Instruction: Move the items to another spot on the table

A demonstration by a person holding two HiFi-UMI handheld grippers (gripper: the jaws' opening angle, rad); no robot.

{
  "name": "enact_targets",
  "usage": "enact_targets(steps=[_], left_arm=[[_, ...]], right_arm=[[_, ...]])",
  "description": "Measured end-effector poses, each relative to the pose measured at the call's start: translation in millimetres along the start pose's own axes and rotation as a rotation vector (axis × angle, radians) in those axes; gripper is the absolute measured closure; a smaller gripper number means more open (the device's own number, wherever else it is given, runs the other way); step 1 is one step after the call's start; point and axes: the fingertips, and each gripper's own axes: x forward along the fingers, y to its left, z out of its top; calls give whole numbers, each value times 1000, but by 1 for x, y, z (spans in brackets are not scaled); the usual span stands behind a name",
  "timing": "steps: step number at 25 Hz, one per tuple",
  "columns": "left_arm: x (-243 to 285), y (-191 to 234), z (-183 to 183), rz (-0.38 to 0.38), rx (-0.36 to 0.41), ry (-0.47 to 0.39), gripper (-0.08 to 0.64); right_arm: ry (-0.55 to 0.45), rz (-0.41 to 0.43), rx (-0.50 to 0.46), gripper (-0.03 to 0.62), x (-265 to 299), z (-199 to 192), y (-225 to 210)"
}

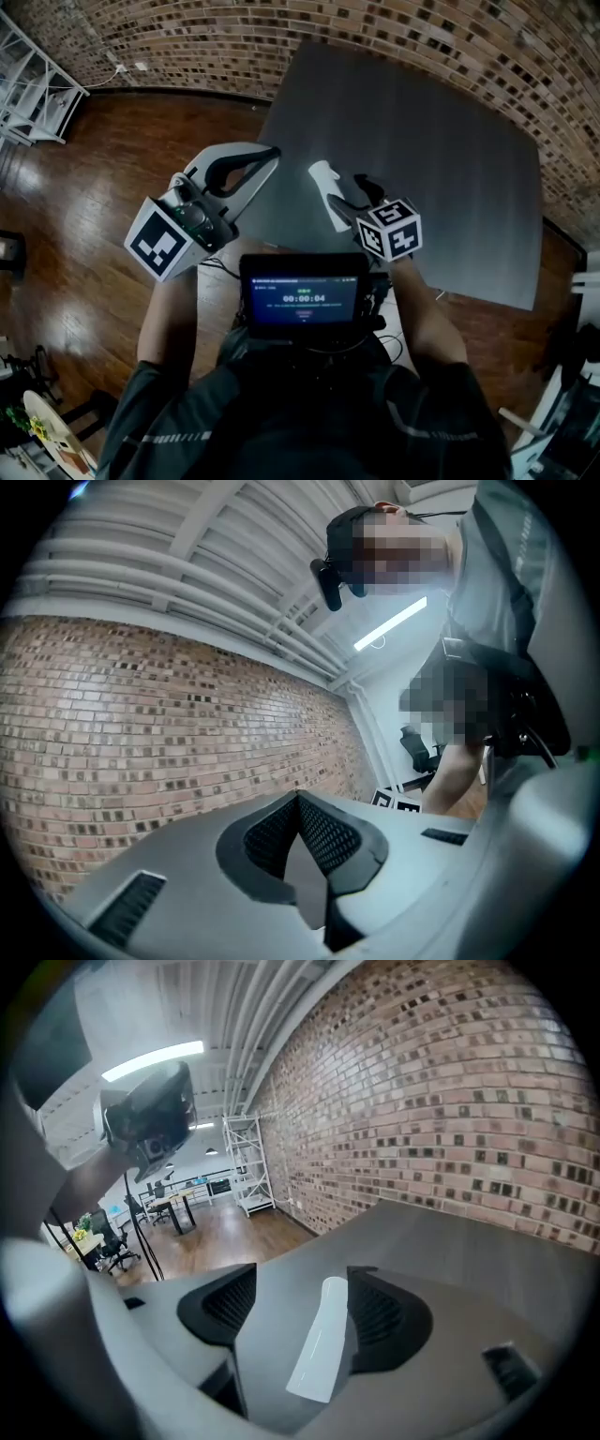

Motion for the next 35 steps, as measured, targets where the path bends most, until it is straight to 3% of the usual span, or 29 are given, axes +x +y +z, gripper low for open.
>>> enact_targets(steps=[6, 14, 18, 24, 35], left_arm=[[3, 35, -39, -23, -73, 14, 566], [13, 82, -121, -53, -156, 36, 566], [18, 80, -118, -64, -172, 40, 566], [21, 75, -118, -73, -197, 49, 566], [21, 75, -119, -77, -196, 45, 566]], right_arm=[[136, -99, 66, 279, 53, -39, -30], [342, -100, 119, 279, 132, -96, -59], [396, -135, 124, 281, 129, -113, -60], [462, -90, 154, 305, 128, -135, -44], [464, -88, 174, 321, 125, -137, -42]])
